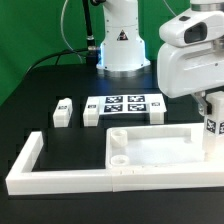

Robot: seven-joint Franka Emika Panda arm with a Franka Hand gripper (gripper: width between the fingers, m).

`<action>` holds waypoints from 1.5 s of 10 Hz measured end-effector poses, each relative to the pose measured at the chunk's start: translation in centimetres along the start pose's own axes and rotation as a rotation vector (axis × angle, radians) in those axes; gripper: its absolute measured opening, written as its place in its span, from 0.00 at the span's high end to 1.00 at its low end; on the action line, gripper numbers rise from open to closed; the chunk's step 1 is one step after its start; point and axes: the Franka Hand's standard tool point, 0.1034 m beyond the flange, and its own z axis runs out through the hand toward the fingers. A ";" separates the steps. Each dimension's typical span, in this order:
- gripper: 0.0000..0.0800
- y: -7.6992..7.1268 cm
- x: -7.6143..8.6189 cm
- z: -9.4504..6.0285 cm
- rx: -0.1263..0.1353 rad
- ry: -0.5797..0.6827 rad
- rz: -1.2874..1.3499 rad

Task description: Assemble desk

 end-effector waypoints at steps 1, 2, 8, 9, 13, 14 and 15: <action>0.51 0.4 0.0 0.0 -0.005 0.000 0.082; 0.61 0.4 0.0 0.0 -0.004 -0.001 0.148; 0.62 0.7 0.1 0.3 0.079 0.011 1.096; 0.62 0.8 0.2 0.3 0.094 0.009 1.217; 0.47 0.8 0.0 0.3 0.084 0.008 0.959; 0.30 0.7 -0.1 0.4 0.079 -0.008 0.745; 0.22 -0.1 -0.3 0.5 0.081 -0.023 0.622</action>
Offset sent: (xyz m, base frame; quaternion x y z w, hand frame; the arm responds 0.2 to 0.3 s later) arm -0.0026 -0.0117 -0.0018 -0.0318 0.0539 0.2156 0.9745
